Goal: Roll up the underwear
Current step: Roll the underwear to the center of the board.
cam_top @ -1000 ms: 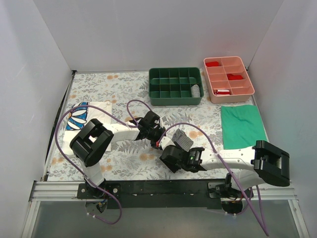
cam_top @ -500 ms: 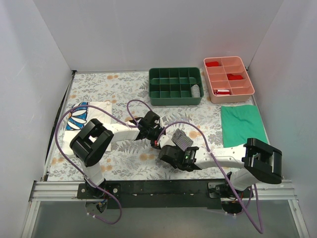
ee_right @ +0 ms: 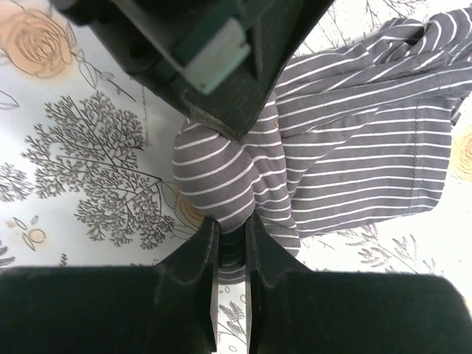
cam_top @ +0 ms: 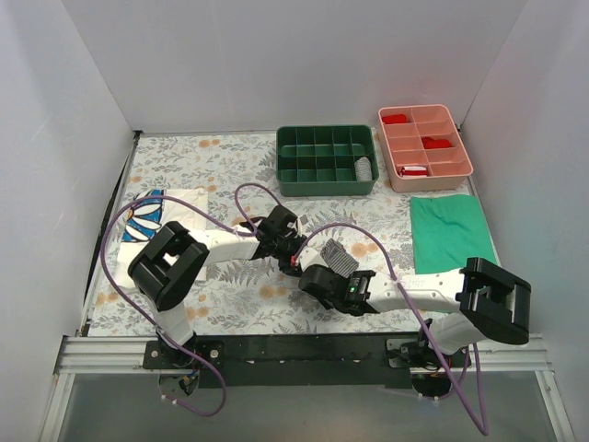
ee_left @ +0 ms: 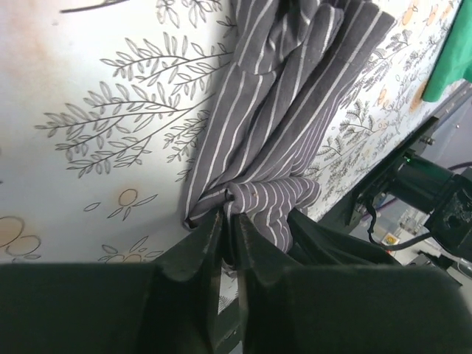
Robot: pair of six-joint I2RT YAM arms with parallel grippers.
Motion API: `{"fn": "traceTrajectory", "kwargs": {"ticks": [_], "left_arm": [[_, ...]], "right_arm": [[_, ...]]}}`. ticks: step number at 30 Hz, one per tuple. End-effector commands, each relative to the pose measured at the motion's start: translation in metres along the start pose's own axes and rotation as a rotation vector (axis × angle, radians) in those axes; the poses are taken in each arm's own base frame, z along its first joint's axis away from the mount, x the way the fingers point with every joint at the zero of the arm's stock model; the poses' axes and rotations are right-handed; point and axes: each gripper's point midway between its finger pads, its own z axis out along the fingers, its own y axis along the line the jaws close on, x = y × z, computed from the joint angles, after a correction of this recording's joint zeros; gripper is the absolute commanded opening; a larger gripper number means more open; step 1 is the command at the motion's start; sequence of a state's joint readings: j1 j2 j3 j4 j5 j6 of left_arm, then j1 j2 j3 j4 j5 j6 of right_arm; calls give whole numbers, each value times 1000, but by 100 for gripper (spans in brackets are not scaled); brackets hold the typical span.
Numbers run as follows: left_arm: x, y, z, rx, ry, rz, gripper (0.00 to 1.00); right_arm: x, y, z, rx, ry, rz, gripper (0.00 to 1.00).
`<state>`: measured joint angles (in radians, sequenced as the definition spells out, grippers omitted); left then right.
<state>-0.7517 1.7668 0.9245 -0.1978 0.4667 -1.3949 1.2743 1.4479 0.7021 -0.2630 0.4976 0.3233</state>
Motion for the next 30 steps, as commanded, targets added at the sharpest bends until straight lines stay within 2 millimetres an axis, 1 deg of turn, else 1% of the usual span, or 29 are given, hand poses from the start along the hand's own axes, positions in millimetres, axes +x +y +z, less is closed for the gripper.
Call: {"fn": "traceTrajectory", "kwargs": {"ticks": [1,2,3,5,6,7,8,9,10,11,12,13,14,15,16,18,21,22,24,26,27,28,29,30], "left_arm": [[-8,43,-12,-203,-78,-32,16],[-12,42,-15,-200,-94,-36,20],[-17,39,-20,-194,-116,-36,23],[-25,43,-28,-202,-154,-50,31],[-29,43,-32,-199,-169,-55,32],[-36,43,-41,-193,-201,-64,34],[-38,44,-45,-193,-215,-70,38],[-41,45,-48,-193,-230,-75,38],[-47,45,-57,-188,-259,-81,39],[-47,49,-60,-199,-272,-90,43],[-49,50,-63,-197,-285,-96,44],[-52,53,-68,-197,-301,-110,45],[-53,51,-73,-188,-318,-110,45],[-54,55,-75,-186,-326,-119,47],[-53,57,-76,-184,-328,-123,47],[-53,57,-80,-180,-341,-127,47],[-53,55,-87,-170,-370,-121,48],[-53,53,-89,-163,-379,-118,48],[-51,50,-95,-141,-403,-102,48],[-47,50,-100,-128,-422,-91,52],[-48,44,-107,-104,-455,-74,54],[-41,49,-107,-105,-452,-75,56],[-38,48,-108,-95,-457,-72,57],[-36,46,-109,-77,-465,-70,58]], "right_arm": [[44,56,7,-293,152,109,9],[39,60,6,-315,132,123,8],[40,61,6,-327,132,137,9],[37,65,4,-364,129,161,8],[35,66,3,-376,121,170,9],[35,68,3,-394,125,183,9],[34,69,3,-405,121,192,9],[32,70,3,-414,117,200,9],[32,70,2,-429,118,211,9],[31,70,2,-437,116,219,9],[27,71,2,-447,106,228,9],[29,72,2,-467,118,241,9],[29,71,1,-472,119,249,9],[27,69,2,-472,117,258,9],[21,71,2,-491,97,266,9],[17,70,2,-504,91,276,9],[8,71,1,-546,83,293,9],[5,74,-2,-578,82,293,9],[-1,72,-1,-591,85,303,9],[-4,75,-3,-628,97,305,10],[-11,73,-3,-639,90,311,10],[-13,73,-4,-653,98,315,10],[-13,73,-3,-663,113,318,10],[-22,71,-4,-677,97,315,11]]}}
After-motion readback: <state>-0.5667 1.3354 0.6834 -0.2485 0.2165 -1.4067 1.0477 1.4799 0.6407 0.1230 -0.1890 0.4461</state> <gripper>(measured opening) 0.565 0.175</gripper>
